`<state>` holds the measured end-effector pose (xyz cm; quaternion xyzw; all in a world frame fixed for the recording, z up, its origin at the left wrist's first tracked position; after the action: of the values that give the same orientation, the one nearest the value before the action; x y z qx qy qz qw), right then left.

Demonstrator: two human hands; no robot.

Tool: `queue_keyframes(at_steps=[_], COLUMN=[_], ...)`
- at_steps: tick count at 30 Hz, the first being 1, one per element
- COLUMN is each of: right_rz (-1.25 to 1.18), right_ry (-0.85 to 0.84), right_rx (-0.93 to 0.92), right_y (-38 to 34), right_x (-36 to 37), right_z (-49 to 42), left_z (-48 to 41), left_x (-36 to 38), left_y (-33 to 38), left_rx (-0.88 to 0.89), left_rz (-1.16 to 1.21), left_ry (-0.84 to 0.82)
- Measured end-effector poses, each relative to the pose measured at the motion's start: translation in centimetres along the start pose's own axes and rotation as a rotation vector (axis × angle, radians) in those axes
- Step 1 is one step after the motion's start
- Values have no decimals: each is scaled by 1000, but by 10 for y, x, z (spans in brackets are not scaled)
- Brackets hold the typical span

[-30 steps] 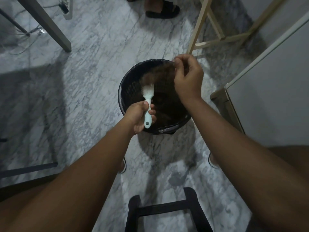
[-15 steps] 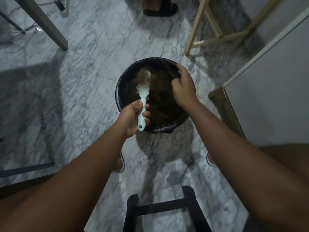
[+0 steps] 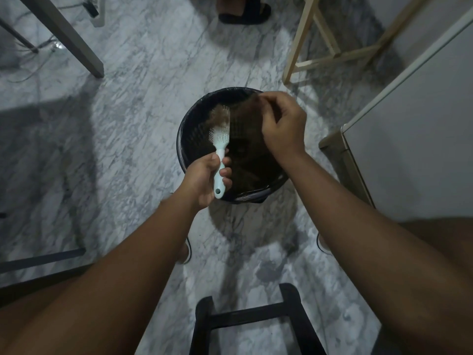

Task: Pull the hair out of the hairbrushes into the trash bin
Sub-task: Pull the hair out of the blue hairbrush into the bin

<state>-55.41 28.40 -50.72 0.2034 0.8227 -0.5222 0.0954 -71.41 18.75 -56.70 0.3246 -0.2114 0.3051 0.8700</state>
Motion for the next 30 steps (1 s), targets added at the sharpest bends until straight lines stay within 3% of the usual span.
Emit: queue_keyframes(at_steps=[7, 9, 11, 15, 16, 17, 19, 23, 27, 30], right_rz=[-195, -197, -49, 557, 653, 666, 490, 73, 107, -29], right_ry=[419, 446, 215, -907, -1104, -1200, -1167, -865, -670, -478], right_rx=[-16, 38, 188, 564, 586, 583, 525, 471, 362, 420], right_y=[-26, -23, -9, 29, 32, 31, 28, 18, 20, 27], right_x=[-23, -30, -25, -1, 2, 5, 14, 29, 33, 27], right_z=[-19, -29, -34, -4, 5, 12, 18, 25, 26, 23], left_z=[-9, -7, -3, 1, 1, 1, 0, -1, 1, 1], left_x=[-8, -19, -23, -16, -14, -12, -7, -1, 2, -1], left_y=[0, 1, 2, 2, 2, 1, 0, 0, 1, 2], left_rx=[12, 27, 29, 37, 37, 35, 29, 20, 23, 34], left_rz=[245, 196, 140, 57, 35, 14, -26, -128, -143, -117], left_ry=[110, 135, 121, 102, 96, 90, 70, 14, 9, 34])
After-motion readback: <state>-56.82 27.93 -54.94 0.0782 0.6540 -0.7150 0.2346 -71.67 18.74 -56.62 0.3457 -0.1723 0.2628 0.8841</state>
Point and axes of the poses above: each hand's wrist, its own z-axis away from the middle knuckle, its own x-axis out of the palm, y = z × x, the point moved 3 cm from there along -z, towards the middle knuckle, and after that the axes turned 3 degrees about -x, right-handed, at the moved point
